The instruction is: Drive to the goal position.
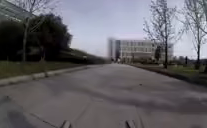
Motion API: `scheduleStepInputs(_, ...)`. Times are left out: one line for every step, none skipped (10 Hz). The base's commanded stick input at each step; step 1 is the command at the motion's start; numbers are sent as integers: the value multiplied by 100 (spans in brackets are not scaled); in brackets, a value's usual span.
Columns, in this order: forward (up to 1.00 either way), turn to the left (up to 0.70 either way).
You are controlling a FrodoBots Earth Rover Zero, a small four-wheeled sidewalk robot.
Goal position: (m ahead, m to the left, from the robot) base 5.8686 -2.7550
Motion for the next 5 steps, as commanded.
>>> scheduleStepInputs(70, 14)
scheduleStepInputs(70, 14)
scheduleStepInputs(70, 14)
scheduleStepInputs(70, 14)
scheduleStepInputs(70, 14)
